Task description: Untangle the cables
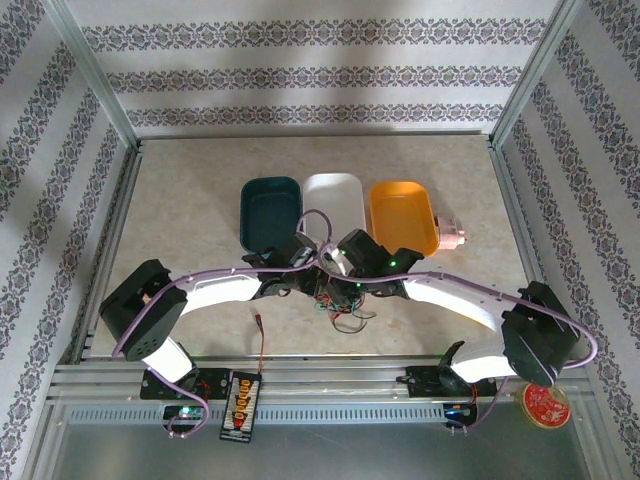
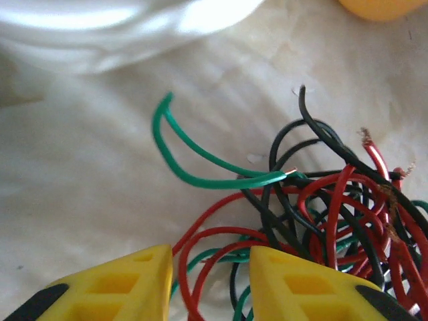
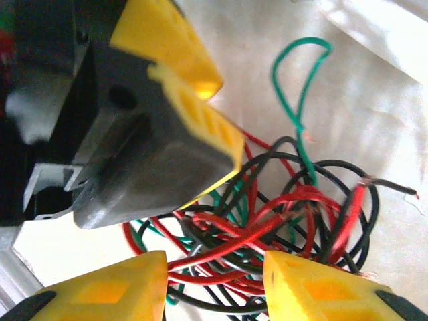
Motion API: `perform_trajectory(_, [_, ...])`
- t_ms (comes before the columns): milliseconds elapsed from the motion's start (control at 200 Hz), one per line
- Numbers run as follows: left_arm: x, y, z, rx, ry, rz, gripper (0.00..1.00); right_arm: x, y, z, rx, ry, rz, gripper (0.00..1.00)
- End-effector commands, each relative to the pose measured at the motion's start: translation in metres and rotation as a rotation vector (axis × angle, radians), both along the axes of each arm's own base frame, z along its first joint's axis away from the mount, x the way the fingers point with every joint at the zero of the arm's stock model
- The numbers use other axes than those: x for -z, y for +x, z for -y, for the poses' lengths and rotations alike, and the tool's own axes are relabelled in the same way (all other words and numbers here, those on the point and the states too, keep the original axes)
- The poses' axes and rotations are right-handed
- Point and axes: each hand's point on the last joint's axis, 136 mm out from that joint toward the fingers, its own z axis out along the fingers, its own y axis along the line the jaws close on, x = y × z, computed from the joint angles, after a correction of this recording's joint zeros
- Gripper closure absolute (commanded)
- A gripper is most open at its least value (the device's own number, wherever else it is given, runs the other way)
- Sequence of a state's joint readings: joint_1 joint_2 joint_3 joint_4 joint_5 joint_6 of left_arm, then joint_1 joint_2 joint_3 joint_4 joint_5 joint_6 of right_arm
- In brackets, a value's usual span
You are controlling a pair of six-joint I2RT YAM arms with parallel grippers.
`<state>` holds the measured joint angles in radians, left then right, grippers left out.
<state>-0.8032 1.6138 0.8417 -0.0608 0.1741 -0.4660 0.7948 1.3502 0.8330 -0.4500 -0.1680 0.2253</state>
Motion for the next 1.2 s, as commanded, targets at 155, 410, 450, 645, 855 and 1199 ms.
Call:
perform_trajectory(155, [-0.01, -0.011, 0.021, 0.132, -0.07, 0.007, 0.83, -0.011, -0.023, -0.009, -0.06, 0.108, -0.06, 0.56])
perform_trajectory(410, [-0.007, -0.008, 0.02, 0.115, -0.066, 0.004, 0.99, -0.005, -0.028, -0.013, -0.099, 0.084, -0.1, 0.56])
perform_trajectory(450, [-0.007, -0.008, 0.02, 0.112, -0.066, 0.004, 1.0, -0.003, -0.029, -0.013, -0.099, 0.074, -0.108, 0.56])
perform_trajectory(645, [-0.012, -0.005, 0.021, 0.108, -0.071, 0.021, 1.0, 0.007, -0.031, -0.012, -0.104, 0.032, -0.118, 0.56])
perform_trajectory(855, [-0.013, -0.003, 0.022, 0.106, -0.08, 0.036, 1.0, 0.009, -0.026, -0.014, -0.114, 0.012, -0.1, 0.87])
perform_trajectory(1199, [0.001, 0.012, 0.01, 0.039, 0.01, 0.071, 1.0, -0.091, 0.003, -0.008, -0.016, 0.223, 0.161, 1.0])
